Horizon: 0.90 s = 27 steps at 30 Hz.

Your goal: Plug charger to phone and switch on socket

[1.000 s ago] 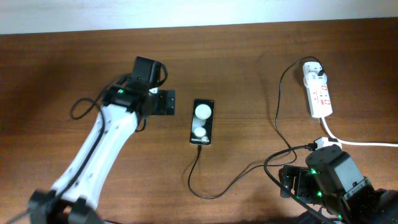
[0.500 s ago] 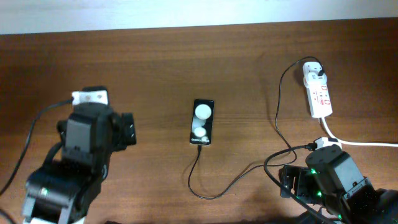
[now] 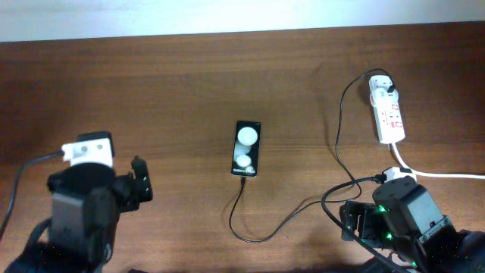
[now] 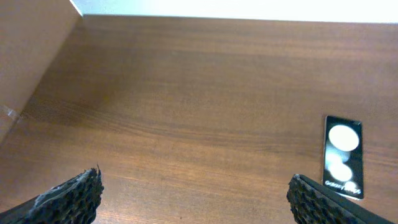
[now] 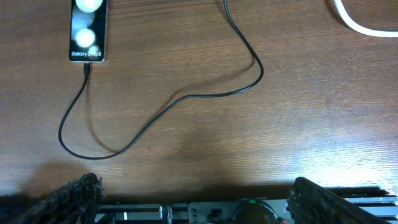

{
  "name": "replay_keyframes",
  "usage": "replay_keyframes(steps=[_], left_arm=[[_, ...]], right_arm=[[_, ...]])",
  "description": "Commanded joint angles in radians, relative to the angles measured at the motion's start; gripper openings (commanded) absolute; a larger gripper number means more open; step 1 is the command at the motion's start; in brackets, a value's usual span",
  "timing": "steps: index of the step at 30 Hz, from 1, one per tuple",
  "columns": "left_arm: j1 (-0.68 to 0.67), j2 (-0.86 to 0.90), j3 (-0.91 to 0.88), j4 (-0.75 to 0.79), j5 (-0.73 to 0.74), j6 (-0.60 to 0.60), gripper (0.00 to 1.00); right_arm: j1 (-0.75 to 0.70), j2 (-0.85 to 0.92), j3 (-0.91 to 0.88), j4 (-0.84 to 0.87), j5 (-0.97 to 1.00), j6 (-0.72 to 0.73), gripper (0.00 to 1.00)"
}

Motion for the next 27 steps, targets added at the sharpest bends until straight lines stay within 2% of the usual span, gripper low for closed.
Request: replay_keyframes(steps=[1,8,12,15,21,27], left_arm=[[0.003,-0.078,0.001,-0.002,-0.019,-0.006,0.99],[0.182,-0.236,0.001,-0.004,-0.019,-0.006,0.99],[0.240,-0.323,0.001,-0.025,-0.019,-0.006,0.99],[0.243,-0.370,0.001,-0.098,-0.019,-0.006,0.99],[0.243,-0.395,0.001,-0.427,-0.019,-0.006,0.99],[0.243,-0.464,0.001,-0.428,-0.019,-0.006,0.99]], right_arm=[[-0.005,-0.002,-0.005,0.000,0.002,0.011,0.99],[-0.005,-0.002,-0.005,0.000,0.002,0.011,0.99],[-0.005,-0.002,-0.005,0.000,0.002,0.011,0.99],[-0.005,-0.002,-0.005,0.000,0.002,0.011,0.99],[-0.005,-0.002,-0.005,0.000,0.002,0.011,0.99],[-0.005,-0.002,-0.005,0.000,0.002,0.011,0.99]])
